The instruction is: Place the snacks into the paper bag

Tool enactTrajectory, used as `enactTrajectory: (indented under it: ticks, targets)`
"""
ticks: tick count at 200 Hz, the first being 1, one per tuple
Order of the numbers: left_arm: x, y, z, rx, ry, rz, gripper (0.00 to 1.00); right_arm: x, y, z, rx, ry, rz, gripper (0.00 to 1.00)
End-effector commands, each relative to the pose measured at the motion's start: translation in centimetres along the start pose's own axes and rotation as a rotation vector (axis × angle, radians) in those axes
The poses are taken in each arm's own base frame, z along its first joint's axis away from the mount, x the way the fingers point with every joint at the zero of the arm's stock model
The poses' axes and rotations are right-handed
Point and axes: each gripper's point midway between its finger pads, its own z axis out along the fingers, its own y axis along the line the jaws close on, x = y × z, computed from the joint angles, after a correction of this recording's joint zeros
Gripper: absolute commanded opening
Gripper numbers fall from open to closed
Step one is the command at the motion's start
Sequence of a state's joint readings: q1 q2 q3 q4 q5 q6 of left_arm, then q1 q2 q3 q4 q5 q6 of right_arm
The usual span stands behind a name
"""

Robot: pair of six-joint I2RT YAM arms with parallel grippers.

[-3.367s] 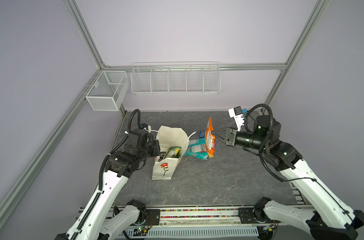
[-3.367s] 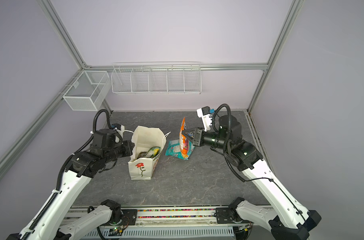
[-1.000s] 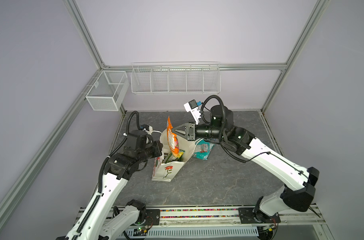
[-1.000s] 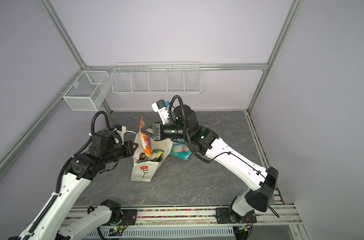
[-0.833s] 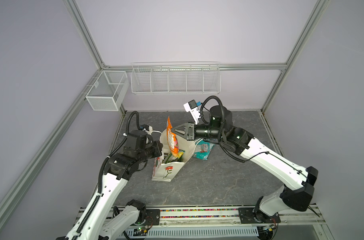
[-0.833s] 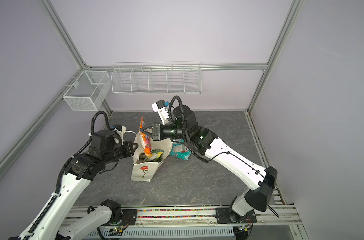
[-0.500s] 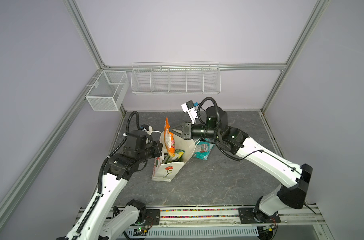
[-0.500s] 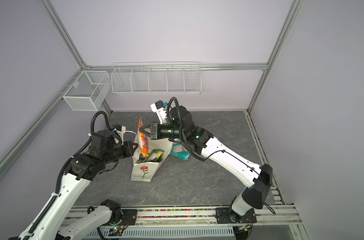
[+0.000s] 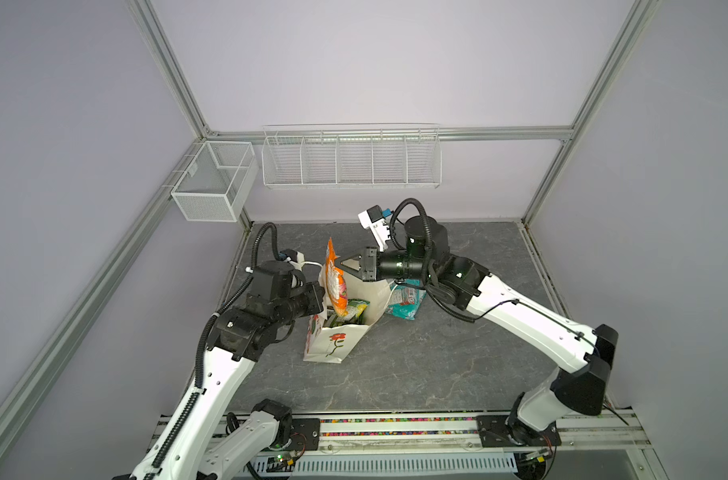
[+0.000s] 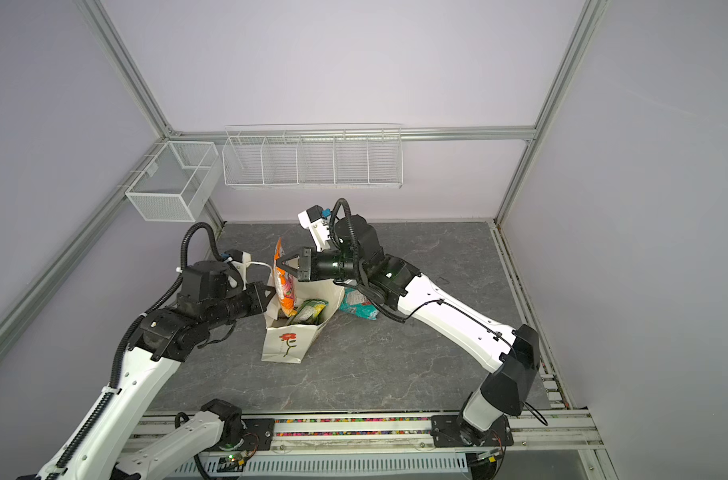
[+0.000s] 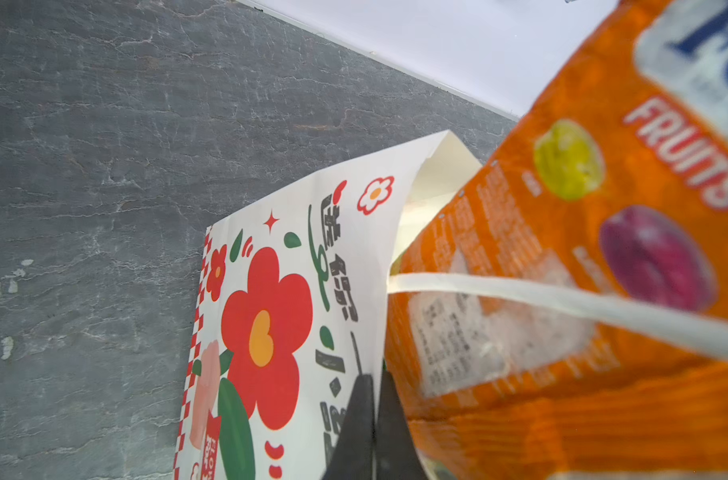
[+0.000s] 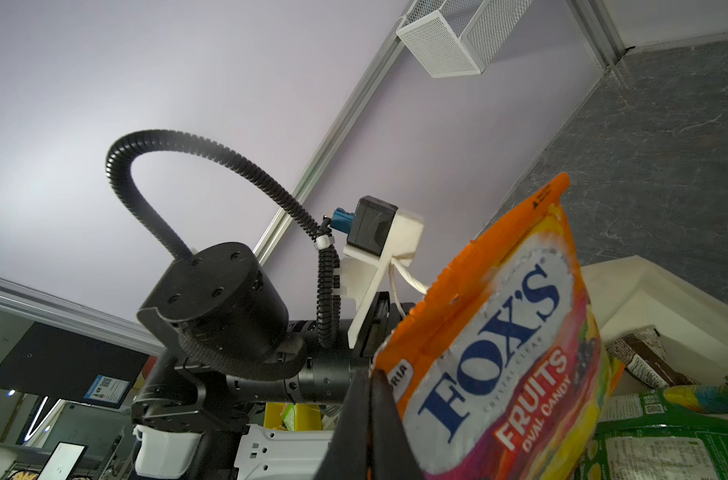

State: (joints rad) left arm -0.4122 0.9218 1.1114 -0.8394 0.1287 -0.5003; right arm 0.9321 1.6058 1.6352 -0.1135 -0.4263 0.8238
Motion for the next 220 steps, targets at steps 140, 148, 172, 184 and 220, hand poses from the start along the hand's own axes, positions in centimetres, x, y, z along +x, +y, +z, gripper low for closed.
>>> enactTrajectory:
  ticks: [140,148,172,184,220]
  targets:
    - [-0.81,0.00,-0.65,-0.007,-0.037,0.010,0.00,-0.52,0.77,0.74,-0.043,-0.032,0.004,0.07]
    - [-0.77,-0.01,-0.62,-0.007,-0.035,0.010,0.00,-0.48,0.74,0.75,-0.044,-0.030,0.007,0.07]
    - [-0.64,0.10,-0.61,-0.009,-0.035,0.009,0.00,-0.37,0.59,0.90,-0.049,-0.027,0.016,0.07]
    - [-0.63,0.10,-0.67,-0.007,-0.038,0.008,0.00,-0.30,0.61,0.94,-0.053,-0.024,0.021,0.08]
    - [-0.57,0.23,-0.73,-0.012,-0.038,0.008,0.00,-0.15,0.47,0.97,-0.051,-0.022,0.025,0.09]
